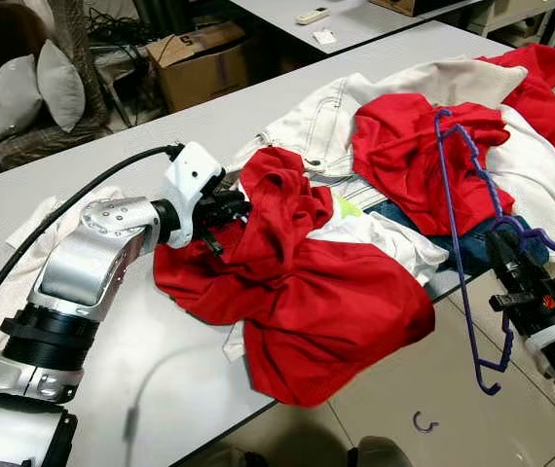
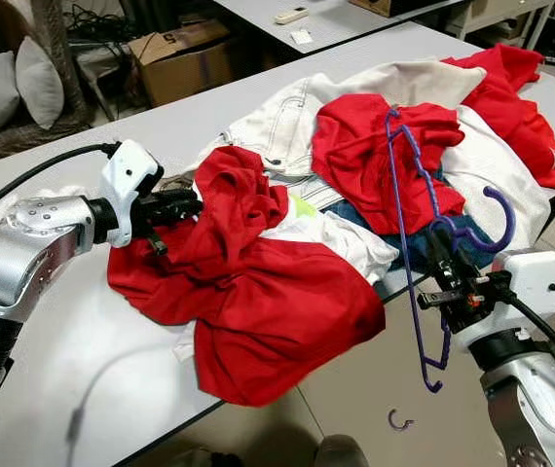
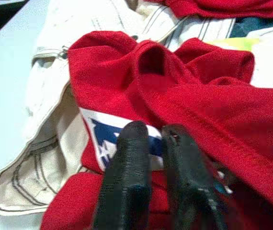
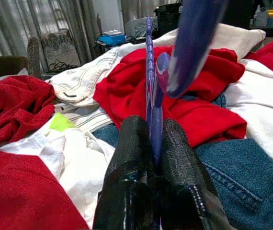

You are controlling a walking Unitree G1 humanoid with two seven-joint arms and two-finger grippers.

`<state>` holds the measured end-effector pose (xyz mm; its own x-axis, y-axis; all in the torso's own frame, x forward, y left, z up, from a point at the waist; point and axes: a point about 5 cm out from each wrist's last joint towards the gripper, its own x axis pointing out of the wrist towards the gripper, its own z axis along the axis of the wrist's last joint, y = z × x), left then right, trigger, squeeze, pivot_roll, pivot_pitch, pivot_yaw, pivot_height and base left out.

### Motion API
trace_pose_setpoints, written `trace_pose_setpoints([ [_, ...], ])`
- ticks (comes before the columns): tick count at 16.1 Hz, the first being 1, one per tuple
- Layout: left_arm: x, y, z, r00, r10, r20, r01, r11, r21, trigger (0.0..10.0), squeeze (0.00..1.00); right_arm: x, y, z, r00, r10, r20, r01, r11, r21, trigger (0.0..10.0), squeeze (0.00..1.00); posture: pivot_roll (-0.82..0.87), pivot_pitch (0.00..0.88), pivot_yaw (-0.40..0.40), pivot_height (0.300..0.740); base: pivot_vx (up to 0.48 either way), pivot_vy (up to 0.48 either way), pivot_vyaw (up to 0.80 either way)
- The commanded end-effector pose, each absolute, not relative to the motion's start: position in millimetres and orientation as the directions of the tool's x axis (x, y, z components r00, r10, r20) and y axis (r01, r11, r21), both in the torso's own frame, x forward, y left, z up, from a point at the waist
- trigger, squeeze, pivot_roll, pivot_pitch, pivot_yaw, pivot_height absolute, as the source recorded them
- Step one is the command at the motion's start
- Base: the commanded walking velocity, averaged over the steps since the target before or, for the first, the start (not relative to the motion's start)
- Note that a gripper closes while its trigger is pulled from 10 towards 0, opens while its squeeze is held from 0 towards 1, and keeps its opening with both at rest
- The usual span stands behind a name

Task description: Hang hanger

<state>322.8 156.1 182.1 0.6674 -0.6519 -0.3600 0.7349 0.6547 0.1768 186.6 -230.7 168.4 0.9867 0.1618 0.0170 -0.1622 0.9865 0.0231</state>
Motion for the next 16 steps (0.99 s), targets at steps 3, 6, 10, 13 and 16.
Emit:
trace_pose_setpoints([
  [3, 338, 167, 202, 0.777, -0.571, -0.266, 0.629, 0.718, 0.296, 0.0, 0.0, 187, -228, 172, 0.984, 0.174, 0.031, -0.174, 0.984, 0.02, 10.0, 0.0, -0.27, 0.0, 0.132, 0.74, 0.0, 0.0, 0.0],
  [6, 343, 168, 220, 0.804, -0.581, -0.131, 0.594, 0.796, 0.114, 0.0, 0.0, 187, -228, 171, 0.985, 0.172, 0.031, -0.173, 0.985, 0.021, 10.0, 0.0, -0.27, 0.0, 0.135, 0.74, 0.0, 0.0, 0.0],
  [10, 318, 146, 196, 0.591, -0.798, -0.116, 0.79, 0.602, -0.116, 10.0, 0.95, 187, -226, 170, 0.983, 0.184, 0.025, -0.184, 0.982, 0.028, 10.0, 0.0, -0.26, 0.0, 0.137, 0.74, 0.0, 0.0, 0.0],
  [13, 311, 147, 182, 0.569, -0.815, -0.106, 0.805, 0.579, -0.129, 10.0, 1.0, 186, -224, 168, 0.98, 0.199, 0.018, -0.199, 0.98, 0.028, 10.0, 0.0, -0.27, 0.0, 0.14, 0.74, 0.0, 0.0, 0.0],
  [16, 305, 152, 169, 0.578, -0.803, -0.146, 0.793, 0.595, -0.132, 10.0, 1.0, 186, -218, 165, 0.967, 0.254, -0.013, -0.254, 0.967, -0.024, 10.0, 0.0, -0.27, 0.0, 0.139, 0.74, 0.0, 0.0, 0.0],
])
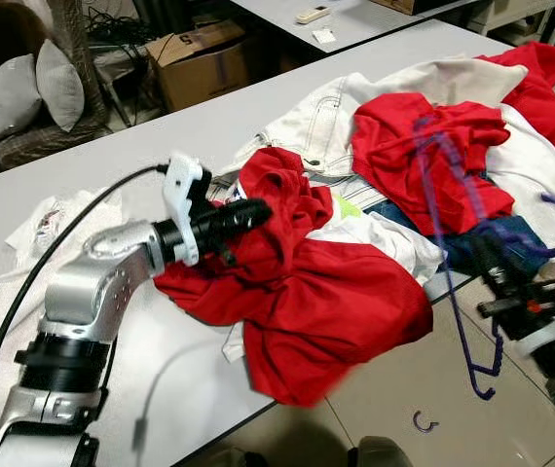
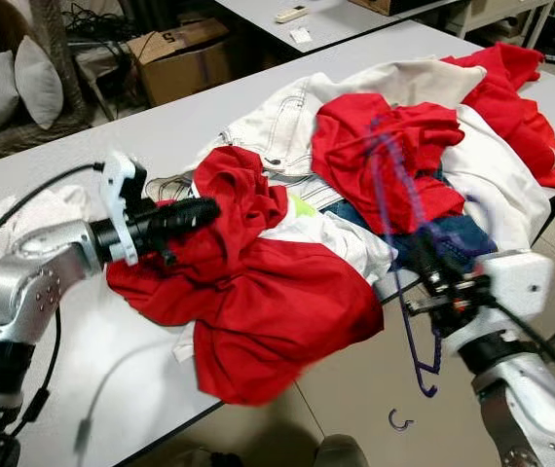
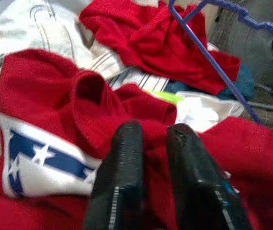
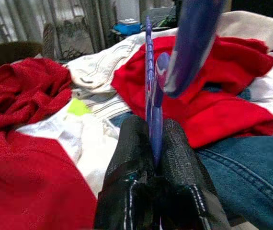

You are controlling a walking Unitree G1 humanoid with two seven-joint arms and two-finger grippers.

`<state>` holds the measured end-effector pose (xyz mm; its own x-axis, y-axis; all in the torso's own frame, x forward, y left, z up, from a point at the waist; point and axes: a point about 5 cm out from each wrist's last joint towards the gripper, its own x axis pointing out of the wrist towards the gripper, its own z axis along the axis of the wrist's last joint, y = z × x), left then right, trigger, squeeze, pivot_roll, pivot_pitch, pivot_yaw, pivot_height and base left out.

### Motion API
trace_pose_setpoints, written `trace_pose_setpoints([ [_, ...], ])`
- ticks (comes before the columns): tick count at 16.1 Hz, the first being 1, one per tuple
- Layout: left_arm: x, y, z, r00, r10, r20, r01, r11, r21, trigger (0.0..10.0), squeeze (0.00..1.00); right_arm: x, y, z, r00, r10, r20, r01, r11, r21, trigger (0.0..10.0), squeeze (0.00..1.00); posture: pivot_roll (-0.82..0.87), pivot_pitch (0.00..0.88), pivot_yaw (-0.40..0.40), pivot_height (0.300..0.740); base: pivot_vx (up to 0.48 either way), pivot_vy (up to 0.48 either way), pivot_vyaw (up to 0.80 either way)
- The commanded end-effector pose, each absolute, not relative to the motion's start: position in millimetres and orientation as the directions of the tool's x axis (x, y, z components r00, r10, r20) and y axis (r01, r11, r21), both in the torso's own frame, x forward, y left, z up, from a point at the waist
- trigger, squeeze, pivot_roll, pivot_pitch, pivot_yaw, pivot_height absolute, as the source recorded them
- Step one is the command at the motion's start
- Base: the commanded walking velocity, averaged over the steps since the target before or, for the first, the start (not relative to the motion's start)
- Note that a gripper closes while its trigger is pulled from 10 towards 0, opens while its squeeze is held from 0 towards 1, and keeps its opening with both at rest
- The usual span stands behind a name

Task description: Hang hanger

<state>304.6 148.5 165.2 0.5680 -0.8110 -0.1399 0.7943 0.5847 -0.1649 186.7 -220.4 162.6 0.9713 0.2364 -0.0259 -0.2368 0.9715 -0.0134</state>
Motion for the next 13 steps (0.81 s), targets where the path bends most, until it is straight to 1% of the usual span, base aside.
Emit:
trace_pose_setpoints([
  [1, 305, 152, 169, 0.58, -0.801, -0.147, 0.793, 0.597, -0.123, 10.0, 1.0, 187, -218, 165, 0.967, 0.254, -0.015, -0.255, 0.967, -0.029, 10.0, 0.0, -0.26, 0.0, 0.138, 0.74, 0.0, 0.0, 0.0],
  [3, 305, 154, 165, 0.61, -0.778, -0.153, 0.775, 0.626, -0.091, 10.0, 1.0, 188, -216, 163, 0.965, 0.261, -0.021, -0.262, 0.964, -0.042, 10.0, 0.0, -0.26, 0.0, 0.133, 0.74, 0.0, 0.0, 0.0],
  [4, 304, 153, 165, 0.612, -0.781, -0.126, 0.776, 0.624, -0.092, 10.0, 1.0, 188, -215, 162, 0.964, 0.265, -0.022, -0.266, 0.963, -0.041, 10.0, 0.0, -0.26, 0.0, 0.128, 0.74, 0.0, 0.0, 0.0],
  [6, 300, 152, 165, 0.602, -0.794, -0.079, 0.783, 0.607, -0.136, 10.0, 1.0, 189, -214, 161, 0.963, 0.269, -0.024, -0.27, 0.962, -0.037, 10.0, 0.0, -0.26, 0.0, 0.122, 0.74, 0.0, 0.0, 0.0],
  [7, 298, 152, 164, 0.601, -0.797, -0.057, 0.778, 0.6, -0.185, 10.0, 1.0, 189, -214, 161, 0.963, 0.27, -0.025, -0.27, 0.962, -0.035, 10.0, 0.0, -0.26, 0.0, 0.122, 0.74, 0.0, 0.0, 0.0],
  [9, 297, 154, 151, 0.604, -0.789, -0.109, 0.751, 0.61, -0.254, 10.0, 1.0, 190, -213, 161, 0.962, 0.272, -0.025, -0.273, 0.961, -0.037, 10.0, 0.0, -0.26, 0.0, 0.118, 0.74, 0.0, 0.0, 0.0],
  [11, 296, 155, 140, 0.622, -0.766, -0.161, 0.692, 0.634, -0.345, 10.0, 1.0, 192, -213, 163, 0.962, 0.273, -0.02, -0.273, 0.961, -0.036, 10.0, 0.0, -0.25, 0.0, 0.115, 0.74, 0.0, 0.0, 0.0],
  [12, 296, 156, 138, 0.622, -0.763, -0.178, 0.681, 0.639, -0.357, 10.0, 1.0, 192, -213, 163, 0.962, 0.273, -0.019, -0.273, 0.961, -0.035, 10.0, 0.0, -0.25, 0.0, 0.114, 0.74, 0.0, 0.0, 0.0],
  [13, 294, 155, 132, 0.612, -0.758, -0.224, 0.646, 0.643, -0.412, 10.0, 1.0, 192, -213, 163, 0.962, 0.272, -0.017, -0.272, 0.962, -0.031, 10.0, 0.0, -0.25, 0.0, 0.114, 0.74, 0.0, 0.0, 0.0],
])
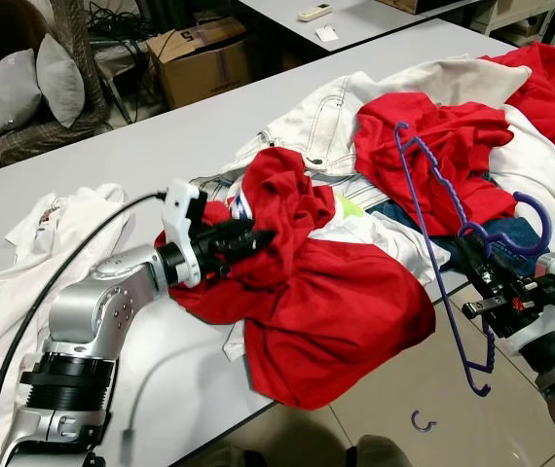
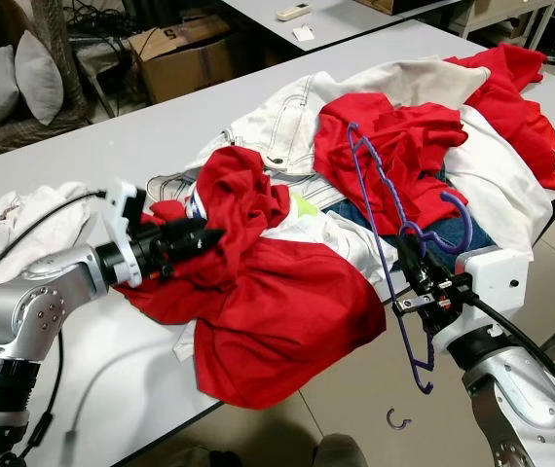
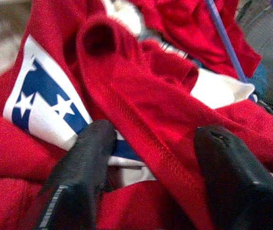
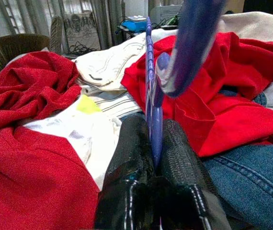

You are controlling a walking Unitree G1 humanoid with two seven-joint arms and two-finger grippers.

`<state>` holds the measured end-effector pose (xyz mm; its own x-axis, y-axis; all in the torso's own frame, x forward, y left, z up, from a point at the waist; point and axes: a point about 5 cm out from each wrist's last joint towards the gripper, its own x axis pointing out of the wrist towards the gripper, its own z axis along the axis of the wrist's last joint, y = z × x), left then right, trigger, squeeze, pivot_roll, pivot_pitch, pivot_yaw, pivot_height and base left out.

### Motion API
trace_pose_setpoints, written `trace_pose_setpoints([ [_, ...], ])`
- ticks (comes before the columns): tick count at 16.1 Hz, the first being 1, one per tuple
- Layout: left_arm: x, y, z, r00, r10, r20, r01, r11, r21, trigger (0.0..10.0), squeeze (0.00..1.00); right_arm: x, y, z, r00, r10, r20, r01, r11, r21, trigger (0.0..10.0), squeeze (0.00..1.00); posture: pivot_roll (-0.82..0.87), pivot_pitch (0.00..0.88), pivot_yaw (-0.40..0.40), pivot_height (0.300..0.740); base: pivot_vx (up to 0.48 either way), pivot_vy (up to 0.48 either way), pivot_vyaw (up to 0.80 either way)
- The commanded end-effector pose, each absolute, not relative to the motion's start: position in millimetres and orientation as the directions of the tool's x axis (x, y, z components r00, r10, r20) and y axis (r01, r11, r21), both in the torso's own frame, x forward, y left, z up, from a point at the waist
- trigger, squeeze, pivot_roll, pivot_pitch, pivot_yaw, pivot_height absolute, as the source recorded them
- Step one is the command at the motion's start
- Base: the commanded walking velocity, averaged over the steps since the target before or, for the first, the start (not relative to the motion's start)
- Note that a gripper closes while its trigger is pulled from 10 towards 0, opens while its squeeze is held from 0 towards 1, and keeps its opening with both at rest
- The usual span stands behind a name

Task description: Hang hanger

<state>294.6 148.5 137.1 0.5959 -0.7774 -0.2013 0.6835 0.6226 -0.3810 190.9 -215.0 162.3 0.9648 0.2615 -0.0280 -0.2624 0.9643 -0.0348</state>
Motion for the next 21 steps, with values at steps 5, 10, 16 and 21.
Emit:
trace_pose_setpoints([
  [5, 291, 134, 168, 0.536, -0.843, 0.04, 0.717, 0.429, -0.55, 10.0, 1.0, 192, -214, 164, 0.964, 0.265, -0.016, -0.266, 0.963, -0.032, 10.0, 0.0, -0.25, 0.0, 0.115, 0.74, 0.0, 0.0, 0.0],
  [10, 293, 137, 174, 0.552, -0.834, 0.02, 0.713, 0.459, -0.531, 10.0, 1.0, 191, -215, 164, 0.965, 0.262, -0.02, -0.263, 0.964, -0.032, 10.0, 0.0, -0.26, 0.0, 0.116, 0.74, 0.0, 0.0, 0.0],
  [16, 301, 148, 166, 0.615, -0.774, -0.151, 0.7, 0.625, -0.347, 10.0, 1.0, 191, -216, 164, 0.964, 0.265, -0.019, -0.265, 0.964, -0.032, 10.0, 0.0, -0.26, 0.0, 0.113, 0.74, 0.0, 0.0, 0.0],
  [21, 300, 149, 161, 0.598, -0.781, -0.18, 0.71, 0.62, -0.334, 10.0, 1.0, 191, -216, 164, 0.965, 0.261, -0.018, -0.262, 0.965, -0.029, 10.0, 0.0, -0.26, 0.0, 0.117, 0.74, 0.0, 0.0, 0.0],
])
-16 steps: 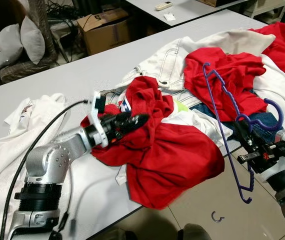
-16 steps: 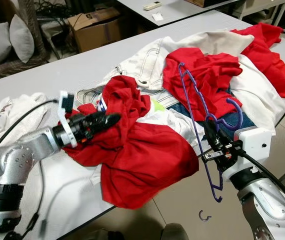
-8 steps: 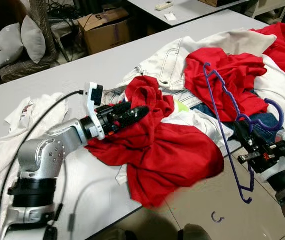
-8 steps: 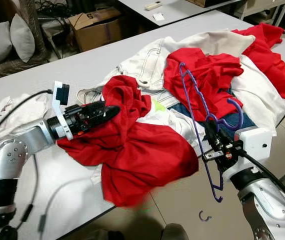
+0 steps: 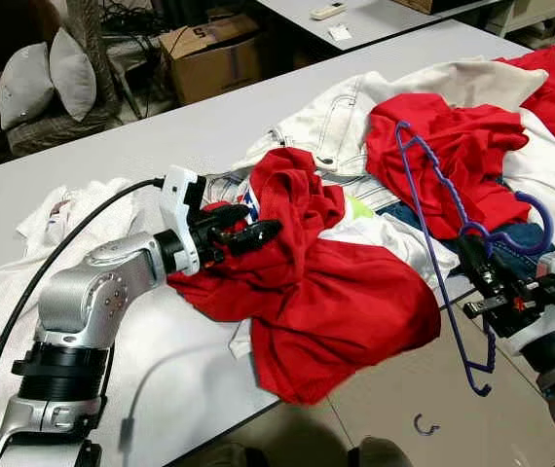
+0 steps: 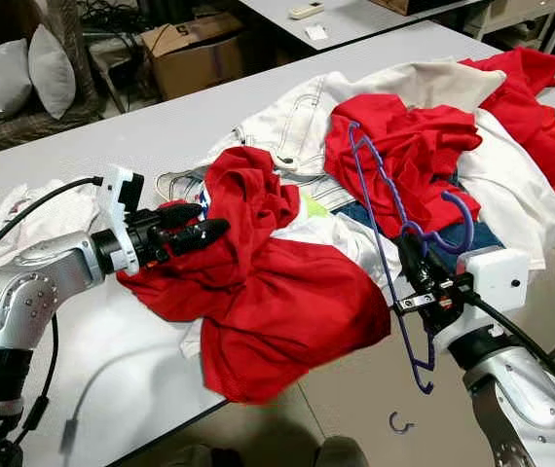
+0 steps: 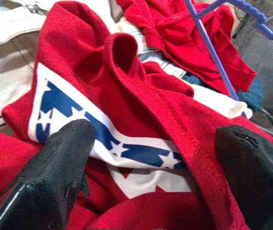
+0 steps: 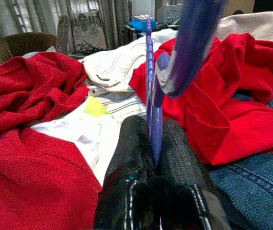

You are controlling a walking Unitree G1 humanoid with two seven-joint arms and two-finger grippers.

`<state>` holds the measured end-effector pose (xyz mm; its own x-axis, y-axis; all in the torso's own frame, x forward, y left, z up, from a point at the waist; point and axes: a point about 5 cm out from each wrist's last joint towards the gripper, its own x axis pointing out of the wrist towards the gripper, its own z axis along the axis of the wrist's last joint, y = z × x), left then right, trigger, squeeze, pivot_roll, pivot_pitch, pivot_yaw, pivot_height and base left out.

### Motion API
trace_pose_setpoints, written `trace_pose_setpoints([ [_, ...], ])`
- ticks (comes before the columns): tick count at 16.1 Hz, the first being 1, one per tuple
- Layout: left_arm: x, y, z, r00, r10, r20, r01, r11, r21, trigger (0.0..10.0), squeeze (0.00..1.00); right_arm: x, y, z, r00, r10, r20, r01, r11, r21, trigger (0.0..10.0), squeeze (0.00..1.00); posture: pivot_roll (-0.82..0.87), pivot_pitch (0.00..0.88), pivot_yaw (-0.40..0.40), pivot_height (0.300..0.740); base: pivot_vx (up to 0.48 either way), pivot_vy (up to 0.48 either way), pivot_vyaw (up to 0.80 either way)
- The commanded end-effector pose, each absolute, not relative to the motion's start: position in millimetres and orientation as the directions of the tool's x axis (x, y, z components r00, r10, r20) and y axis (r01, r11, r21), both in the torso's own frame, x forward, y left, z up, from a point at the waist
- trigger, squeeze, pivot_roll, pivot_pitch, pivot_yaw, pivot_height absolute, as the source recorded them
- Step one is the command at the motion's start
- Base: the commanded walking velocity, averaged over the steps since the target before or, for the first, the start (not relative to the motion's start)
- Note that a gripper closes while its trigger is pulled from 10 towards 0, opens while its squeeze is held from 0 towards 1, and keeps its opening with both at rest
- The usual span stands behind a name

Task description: Hang hanger

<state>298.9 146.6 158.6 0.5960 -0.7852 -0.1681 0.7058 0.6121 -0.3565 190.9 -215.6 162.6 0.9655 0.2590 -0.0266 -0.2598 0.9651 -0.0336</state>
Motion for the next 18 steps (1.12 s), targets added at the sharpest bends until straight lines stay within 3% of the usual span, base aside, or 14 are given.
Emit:
trace_pose_setpoints([
  [1, 299, 146, 162, 0.582, -0.797, -0.164, 0.722, 0.599, -0.347, 10.0, 0.98, 191, -216, 164, 0.965, 0.26, -0.018, -0.261, 0.965, -0.027, 10.0, 0.0, -0.26, 0.0, 0.117, 0.74, 0.0, 0.0, 0.0],
  [2, 298, 142, 164, 0.57, -0.81, -0.137, 0.73, 0.576, -0.368, 10.0, 0.74, 191, -216, 164, 0.966, 0.26, -0.017, -0.26, 0.965, -0.027, 10.0, 0.0, -0.26, 0.0, 0.118, 0.74, 0.0, 0.0, 0.0],
  [3, 297, 138, 165, 0.558, -0.822, -0.11, 0.735, 0.552, -0.393, 10.0, 0.18, 191, -216, 164, 0.966, 0.26, -0.017, -0.26, 0.965, -0.026, 10.0, 0.0, -0.26, 0.0, 0.118, 0.74, 0.0, 0.0, 0.0],
  [4, 297, 134, 162, 0.55, -0.825, -0.128, 0.736, 0.551, -0.394, 7.6, 0.0, 191, -215, 164, 0.965, 0.26, -0.016, -0.26, 0.965, -0.025, 10.0, 0.0, -0.26, 0.0, 0.118, 0.74, 0.0, 0.0, 0.0],
  [5, 297, 132, 157, 0.549, -0.82, -0.164, 0.729, 0.566, -0.386, 3.1, 0.0, 191, -215, 164, 0.965, 0.261, -0.016, -0.261, 0.965, -0.025, 10.0, 0.0, -0.26, 0.0, 0.119, 0.74, 0.0, 0.0, 0.0],
  [6, 298, 132, 154, 0.553, -0.813, -0.181, 0.723, 0.577, -0.38, 0.0, 0.0, 191, -215, 164, 0.965, 0.261, -0.015, -0.261, 0.965, -0.025, 10.0, 0.0, -0.26, 0.0, 0.121, 0.74, 0.0, 0.0, 0.0],
  [12, 310, 141, 158, 0.641, -0.746, -0.178, 0.66, 0.655, -0.368, 0.0, 0.0, 191, -215, 164, 0.967, 0.256, -0.013, -0.256, 0.966, -0.025, 10.0, 0.0, -0.26, 0.0, 0.122, 0.74, 0.0, 0.0, 0.0],
  [18, 307, 142, 156, 0.619, -0.753, -0.223, 0.683, 0.656, -0.321, 0.0, 0.0, 192, -215, 164, 0.966, 0.259, -0.013, -0.26, 0.965, -0.027, 10.0, 0.0, -0.26, 0.0, 0.122, 0.74, 0.0, 0.0, 0.0],
])
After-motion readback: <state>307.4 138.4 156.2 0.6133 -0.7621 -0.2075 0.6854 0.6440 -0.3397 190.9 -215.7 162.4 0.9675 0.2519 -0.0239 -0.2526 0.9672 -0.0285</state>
